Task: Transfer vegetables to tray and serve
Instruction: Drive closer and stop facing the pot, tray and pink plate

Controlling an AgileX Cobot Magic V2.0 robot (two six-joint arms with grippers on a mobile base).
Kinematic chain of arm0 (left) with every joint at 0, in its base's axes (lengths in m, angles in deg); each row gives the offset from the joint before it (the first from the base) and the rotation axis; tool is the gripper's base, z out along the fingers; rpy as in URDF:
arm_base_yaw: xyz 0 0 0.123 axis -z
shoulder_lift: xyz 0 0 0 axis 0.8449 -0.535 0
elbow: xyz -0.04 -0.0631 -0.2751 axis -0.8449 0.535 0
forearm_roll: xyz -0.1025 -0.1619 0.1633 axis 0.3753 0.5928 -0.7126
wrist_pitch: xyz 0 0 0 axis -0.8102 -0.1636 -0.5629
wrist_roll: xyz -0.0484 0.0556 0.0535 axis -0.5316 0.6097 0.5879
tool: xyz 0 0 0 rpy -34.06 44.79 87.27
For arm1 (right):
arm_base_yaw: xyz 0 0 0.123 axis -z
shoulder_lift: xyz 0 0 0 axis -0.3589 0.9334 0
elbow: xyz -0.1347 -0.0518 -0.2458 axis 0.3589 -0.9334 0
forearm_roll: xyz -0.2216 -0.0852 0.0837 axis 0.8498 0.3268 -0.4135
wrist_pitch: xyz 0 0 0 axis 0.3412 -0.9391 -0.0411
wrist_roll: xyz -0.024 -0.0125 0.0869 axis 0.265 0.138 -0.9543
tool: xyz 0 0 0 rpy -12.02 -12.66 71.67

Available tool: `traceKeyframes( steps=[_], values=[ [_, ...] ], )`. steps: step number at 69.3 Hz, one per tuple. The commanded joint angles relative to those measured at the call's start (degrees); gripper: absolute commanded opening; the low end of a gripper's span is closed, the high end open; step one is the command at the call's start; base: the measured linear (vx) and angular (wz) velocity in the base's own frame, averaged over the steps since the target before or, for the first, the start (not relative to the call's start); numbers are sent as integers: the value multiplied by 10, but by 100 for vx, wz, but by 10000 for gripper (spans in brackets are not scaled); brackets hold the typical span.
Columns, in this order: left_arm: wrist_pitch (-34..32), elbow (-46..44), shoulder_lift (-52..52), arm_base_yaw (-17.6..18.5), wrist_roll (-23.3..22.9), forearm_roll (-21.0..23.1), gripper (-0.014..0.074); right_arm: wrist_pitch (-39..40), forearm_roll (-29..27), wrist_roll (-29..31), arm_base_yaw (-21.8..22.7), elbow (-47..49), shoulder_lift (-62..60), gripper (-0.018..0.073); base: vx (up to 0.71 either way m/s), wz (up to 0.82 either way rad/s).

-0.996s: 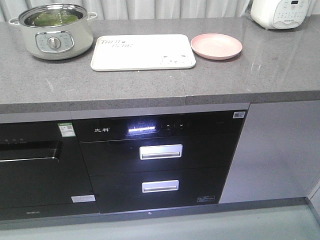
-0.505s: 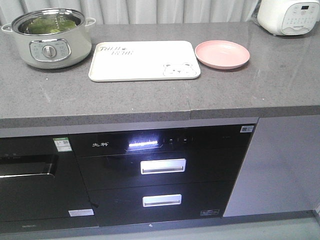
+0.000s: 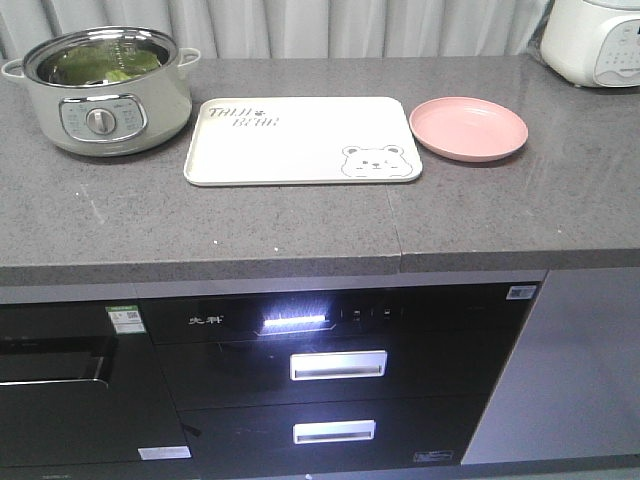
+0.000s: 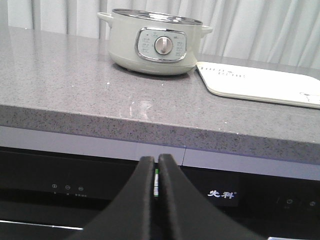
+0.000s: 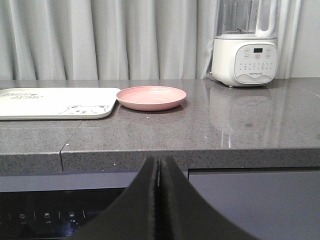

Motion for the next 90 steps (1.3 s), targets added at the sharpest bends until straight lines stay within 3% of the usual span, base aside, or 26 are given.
traceKeyframes(
  steps=[1, 90],
  values=[
    [-38, 15, 9, 1, -5, 4, -6, 41, 7, 3, 3, -9, -4, -2, 12, 4],
    [-38, 15, 9, 1, -5, 4, -6, 40, 7, 3, 3, -9, -4, -2, 9, 2]
  ],
)
